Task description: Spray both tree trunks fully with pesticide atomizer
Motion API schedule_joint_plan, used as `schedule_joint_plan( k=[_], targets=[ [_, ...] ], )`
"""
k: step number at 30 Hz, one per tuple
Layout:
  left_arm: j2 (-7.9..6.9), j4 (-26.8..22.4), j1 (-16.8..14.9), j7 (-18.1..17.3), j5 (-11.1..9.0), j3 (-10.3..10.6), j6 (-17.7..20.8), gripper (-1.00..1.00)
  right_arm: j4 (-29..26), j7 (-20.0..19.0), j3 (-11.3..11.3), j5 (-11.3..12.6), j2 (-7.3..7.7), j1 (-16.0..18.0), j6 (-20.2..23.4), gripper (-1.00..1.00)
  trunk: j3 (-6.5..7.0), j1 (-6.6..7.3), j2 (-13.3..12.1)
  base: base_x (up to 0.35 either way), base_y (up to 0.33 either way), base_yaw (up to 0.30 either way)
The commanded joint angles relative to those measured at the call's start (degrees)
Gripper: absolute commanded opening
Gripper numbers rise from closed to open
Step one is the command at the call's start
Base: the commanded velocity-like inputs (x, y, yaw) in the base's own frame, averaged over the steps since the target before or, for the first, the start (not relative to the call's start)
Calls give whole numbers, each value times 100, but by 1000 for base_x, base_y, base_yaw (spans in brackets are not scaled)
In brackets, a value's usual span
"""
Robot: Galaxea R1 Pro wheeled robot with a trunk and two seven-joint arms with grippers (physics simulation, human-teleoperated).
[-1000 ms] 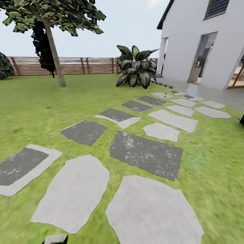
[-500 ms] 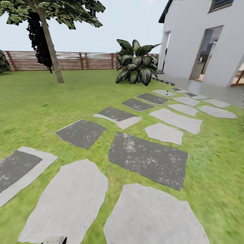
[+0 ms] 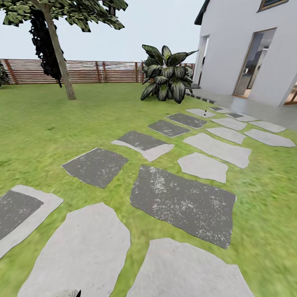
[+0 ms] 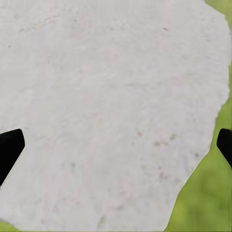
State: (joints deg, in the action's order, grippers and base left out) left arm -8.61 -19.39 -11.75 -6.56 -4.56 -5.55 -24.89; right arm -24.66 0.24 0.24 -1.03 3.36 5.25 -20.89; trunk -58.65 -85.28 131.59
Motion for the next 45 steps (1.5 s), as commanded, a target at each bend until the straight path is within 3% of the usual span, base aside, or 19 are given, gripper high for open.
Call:
schedule_joint_plan(
  k=[1,18,45],
  targets=[
    [4,5,-3,-60,-47,-25,-7,100,8,2,2,-11,3,3,-19,100,-5,-2,1,340,0,0],
    [26,14,-3,-56,-36,-25,2,100,-17,2,5,-11,6,3,-21,100,-5,-2,1,340,0,-21],
    [33,14,-3,-56,-53,-25,-1,100,-12,2,2,-11,6,3,-19,100,30,-2,1,340,0,-267]
  ],
)
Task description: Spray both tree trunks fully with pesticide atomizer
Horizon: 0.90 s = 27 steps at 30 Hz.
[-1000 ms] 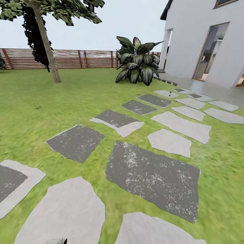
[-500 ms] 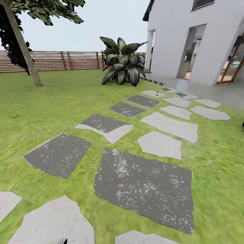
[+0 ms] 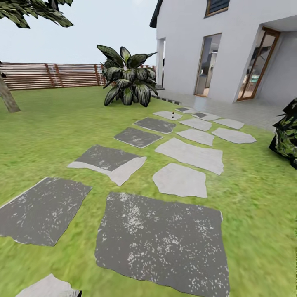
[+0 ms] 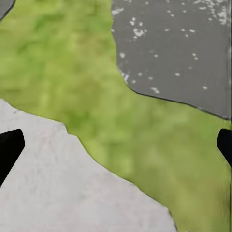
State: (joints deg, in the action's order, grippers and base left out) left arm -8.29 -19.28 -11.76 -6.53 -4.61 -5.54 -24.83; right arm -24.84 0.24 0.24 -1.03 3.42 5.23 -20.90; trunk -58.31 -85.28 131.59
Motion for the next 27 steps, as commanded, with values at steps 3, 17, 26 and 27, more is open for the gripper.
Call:
schedule_joint_plan(
  k=[3,17,26,27],
  targets=[
    [0,3,-1,-60,-49,-26,-11,100,6,2,2,-11,-2,4,-15,100,10,-2,1,340,0,-279],
    [3,3,-1,-59,-43,-26,-12,100,15,2,2,-11,-6,4,-13,100,31,-2,1,340,0,-126],
    [11,3,-1,-59,-40,-26,-8,100,15,2,2,-11,-8,4,-16,100,31,-2,1,340,0,0],
    [12,3,-1,-59,-40,-26,-7,100,15,2,2,-11,-8,4,-17,100,31,-2,1,340,0,0]
  ],
)
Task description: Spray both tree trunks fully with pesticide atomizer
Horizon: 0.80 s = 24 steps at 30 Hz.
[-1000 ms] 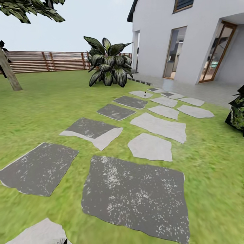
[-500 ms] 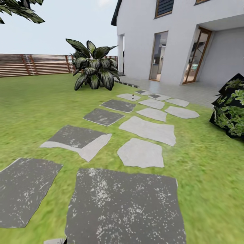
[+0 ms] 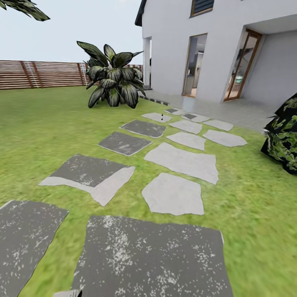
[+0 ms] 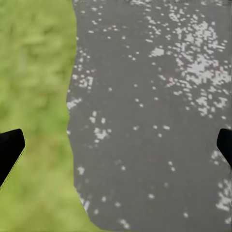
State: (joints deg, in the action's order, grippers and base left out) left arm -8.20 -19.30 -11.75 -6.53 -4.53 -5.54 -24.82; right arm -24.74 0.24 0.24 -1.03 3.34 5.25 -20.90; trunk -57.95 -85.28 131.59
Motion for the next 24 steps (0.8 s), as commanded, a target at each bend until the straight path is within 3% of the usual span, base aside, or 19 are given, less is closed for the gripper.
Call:
schedule_joint_plan(
  k=[1,24],
  targets=[
    [2,5,-3,-59,-45,-26,-7,100,4,2,2,-11,0,3,-18,100,-5,-2,1,340,0,0],
    [3,5,-3,-60,-39,-26,-5,100,21,2,2,-11,0,3,-11,100,-5,-2,1,340,0,0]
  ],
)
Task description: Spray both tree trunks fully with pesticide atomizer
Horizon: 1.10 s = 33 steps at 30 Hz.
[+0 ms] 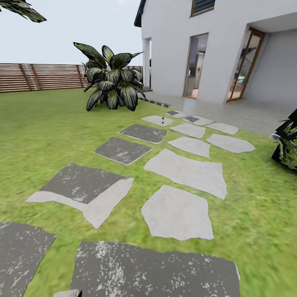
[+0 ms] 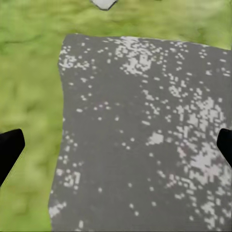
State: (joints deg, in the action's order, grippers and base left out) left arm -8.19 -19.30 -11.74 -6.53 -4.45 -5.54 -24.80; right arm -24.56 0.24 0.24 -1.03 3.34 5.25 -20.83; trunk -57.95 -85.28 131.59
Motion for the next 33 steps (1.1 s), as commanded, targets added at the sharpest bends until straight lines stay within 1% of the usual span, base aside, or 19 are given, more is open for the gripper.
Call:
schedule_joint_plan(
  k=[1,33],
  targets=[
    [3,5,-3,-59,-47,-26,-8,100,4,2,2,-11,0,3,-17,100,-5,-2,1,340,0,0],
    [0,5,-3,-59,-50,-26,-8,100,-12,2,-5,-11,0,3,-17,100,-5,-2,1,340,0,0]
  ],
)
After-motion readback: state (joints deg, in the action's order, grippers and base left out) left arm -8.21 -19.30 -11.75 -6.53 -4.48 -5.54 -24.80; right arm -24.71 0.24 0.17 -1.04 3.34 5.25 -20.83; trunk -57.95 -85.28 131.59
